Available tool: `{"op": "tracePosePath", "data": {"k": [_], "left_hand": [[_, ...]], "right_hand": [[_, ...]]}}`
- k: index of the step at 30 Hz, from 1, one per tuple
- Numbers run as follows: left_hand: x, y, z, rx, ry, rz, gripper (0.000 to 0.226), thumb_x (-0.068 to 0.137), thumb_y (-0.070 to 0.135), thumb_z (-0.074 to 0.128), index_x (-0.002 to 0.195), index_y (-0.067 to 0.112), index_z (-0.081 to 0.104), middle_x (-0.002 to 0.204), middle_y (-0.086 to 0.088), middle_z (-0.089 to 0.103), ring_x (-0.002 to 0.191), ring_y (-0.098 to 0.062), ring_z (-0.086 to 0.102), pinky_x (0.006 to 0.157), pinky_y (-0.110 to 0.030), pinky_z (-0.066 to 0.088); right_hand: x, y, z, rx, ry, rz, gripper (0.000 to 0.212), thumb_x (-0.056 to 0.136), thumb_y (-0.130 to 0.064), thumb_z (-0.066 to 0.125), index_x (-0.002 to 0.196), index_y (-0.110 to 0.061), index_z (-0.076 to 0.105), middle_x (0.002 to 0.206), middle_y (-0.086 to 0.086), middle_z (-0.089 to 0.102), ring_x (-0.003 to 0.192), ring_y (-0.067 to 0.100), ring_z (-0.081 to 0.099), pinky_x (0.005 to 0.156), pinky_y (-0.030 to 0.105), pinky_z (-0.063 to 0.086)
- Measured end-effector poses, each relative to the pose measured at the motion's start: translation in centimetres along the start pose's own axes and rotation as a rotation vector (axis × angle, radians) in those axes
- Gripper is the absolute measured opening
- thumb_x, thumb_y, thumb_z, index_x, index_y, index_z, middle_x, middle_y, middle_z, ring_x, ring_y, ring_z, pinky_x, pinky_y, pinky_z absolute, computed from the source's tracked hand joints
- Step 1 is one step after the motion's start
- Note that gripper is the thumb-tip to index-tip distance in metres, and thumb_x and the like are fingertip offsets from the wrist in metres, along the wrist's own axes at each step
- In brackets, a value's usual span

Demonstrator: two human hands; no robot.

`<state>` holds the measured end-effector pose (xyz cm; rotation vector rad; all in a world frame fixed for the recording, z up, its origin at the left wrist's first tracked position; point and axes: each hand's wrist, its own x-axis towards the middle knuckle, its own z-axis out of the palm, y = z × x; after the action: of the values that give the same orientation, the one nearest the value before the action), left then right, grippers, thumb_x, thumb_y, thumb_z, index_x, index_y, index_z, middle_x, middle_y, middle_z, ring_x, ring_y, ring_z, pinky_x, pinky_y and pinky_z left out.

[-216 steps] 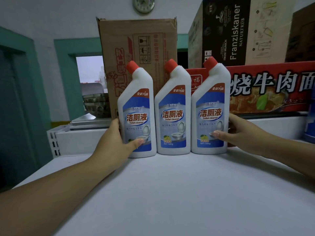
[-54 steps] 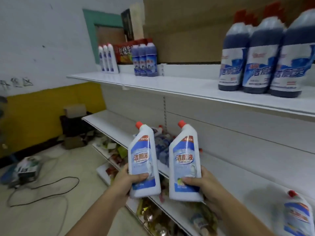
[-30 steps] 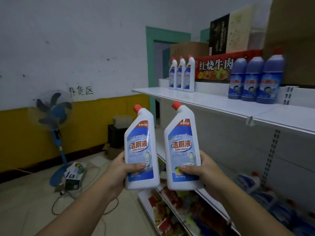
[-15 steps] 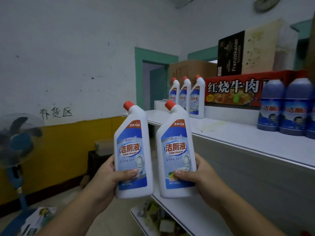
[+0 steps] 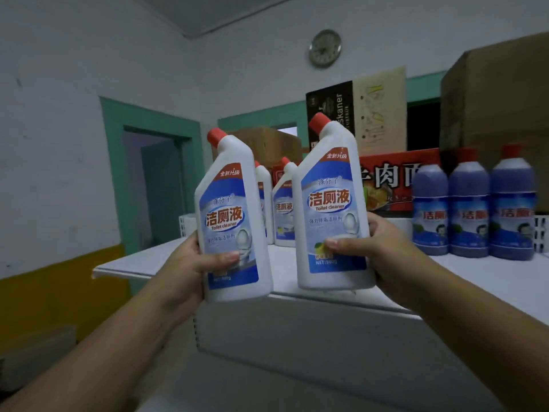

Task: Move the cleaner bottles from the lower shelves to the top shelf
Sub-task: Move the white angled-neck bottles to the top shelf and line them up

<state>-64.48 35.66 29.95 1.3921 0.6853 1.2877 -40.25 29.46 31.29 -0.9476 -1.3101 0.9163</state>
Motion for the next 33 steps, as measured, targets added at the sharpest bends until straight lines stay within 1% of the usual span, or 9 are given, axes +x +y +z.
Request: {"op": "tracePosePath", "data": {"k": [5,10,13,18,22,24,27,31,33], "left_hand": [[6.5,-1.2,-2.1,-0.042,-0.006,0.029,0.051,0.057,0.003,0.070,0.105,0.018,0.061,0.087,-0.005,0.076,0.075,-0.023,0.073,0.056,-0.036,0.059],[12.2,-2.0,-6.1,-0.075,0.049,0.037,0.049,0.057,0.001,0.069,0.103,0.017,0.062,0.094,-0.008,0.074,0.085,-0.027,0.069,0.062,-0.039,0.061],[15.5,-2.4,-8.4,-0.033,0.038,0.037,0.051,0.057,0.000,0.070,0.104,0.016,0.062,0.090,-0.006,0.075,0.083,-0.026,0.071,0.061,-0.038,0.060],[21.0,-3.5,-11.7,0.143,-0.013,-0.016,0.076,0.046,0.001,0.079,0.118,0.011,0.057,0.109,-0.013,0.069,0.096,-0.032,0.067,0.077,-0.047,0.057],[24.9,-4.6,-13.5,0.241,-0.080,-0.058,0.068,0.050,-0.001,0.083,0.109,0.020,0.057,0.108,-0.009,0.069,0.100,-0.032,0.066,0.086,-0.057,0.052],[26.5,-5.3,-14.3,0.272,-0.111,-0.081,0.067,0.050,0.002,0.085,0.107,0.024,0.056,0.107,-0.006,0.069,0.100,-0.030,0.065,0.087,-0.057,0.052],[28.1,-6.7,-15.1,0.248,-0.157,-0.088,0.078,0.039,0.011,0.087,0.109,0.027,0.056,0.109,-0.004,0.070,0.101,-0.028,0.066,0.088,-0.056,0.052],[30.2,-8.6,-15.7,0.228,-0.192,-0.035,0.092,0.028,0.023,0.092,0.113,0.027,0.056,0.110,-0.001,0.070,0.102,-0.027,0.066,0.088,-0.055,0.052],[30.9,-9.1,-15.6,0.293,-0.206,0.002,0.084,0.040,0.022,0.091,0.115,0.028,0.054,0.111,0.004,0.069,0.102,-0.020,0.065,0.088,-0.047,0.055]], "right_hand": [[6.6,-0.5,0.2,-0.025,0.099,-0.037,0.064,0.049,-0.014,0.078,0.111,-0.014,0.060,0.104,0.008,0.071,0.095,0.027,0.068,0.078,0.044,0.058],[12.5,0.9,1.1,-0.033,0.125,-0.027,0.054,0.062,-0.005,0.079,0.112,-0.014,0.062,0.104,0.008,0.072,0.094,0.026,0.069,0.077,0.042,0.058],[15.2,2.1,1.9,-0.067,0.132,0.004,0.058,0.057,-0.009,0.081,0.112,-0.015,0.062,0.104,0.008,0.072,0.094,0.027,0.069,0.077,0.043,0.058],[18.7,4.4,4.4,-0.147,0.189,0.025,0.068,0.048,-0.014,0.084,0.112,-0.019,0.062,0.105,0.006,0.072,0.098,0.028,0.068,0.087,0.052,0.054],[21.8,6.4,7.3,-0.229,0.281,0.065,0.061,0.057,-0.011,0.086,0.110,-0.023,0.060,0.104,0.004,0.070,0.097,0.026,0.067,0.086,0.052,0.055],[23.1,7.3,8.7,-0.284,0.351,0.077,0.058,0.058,-0.012,0.086,0.108,-0.024,0.059,0.101,0.001,0.068,0.094,0.023,0.066,0.081,0.047,0.055],[24.3,8.7,10.1,-0.334,0.408,0.065,0.054,0.058,-0.013,0.086,0.103,-0.026,0.060,0.096,-0.002,0.068,0.092,0.021,0.066,0.073,0.039,0.056],[25.3,11.4,11.4,-0.391,0.458,0.070,0.054,0.054,-0.018,0.087,0.100,-0.029,0.060,0.100,-0.003,0.068,0.094,0.020,0.065,0.085,0.044,0.056],[25.5,12.2,11.9,-0.466,0.480,0.085,0.058,0.051,-0.028,0.084,0.102,-0.033,0.057,0.103,-0.006,0.066,0.097,0.018,0.063,0.089,0.045,0.054]]}}
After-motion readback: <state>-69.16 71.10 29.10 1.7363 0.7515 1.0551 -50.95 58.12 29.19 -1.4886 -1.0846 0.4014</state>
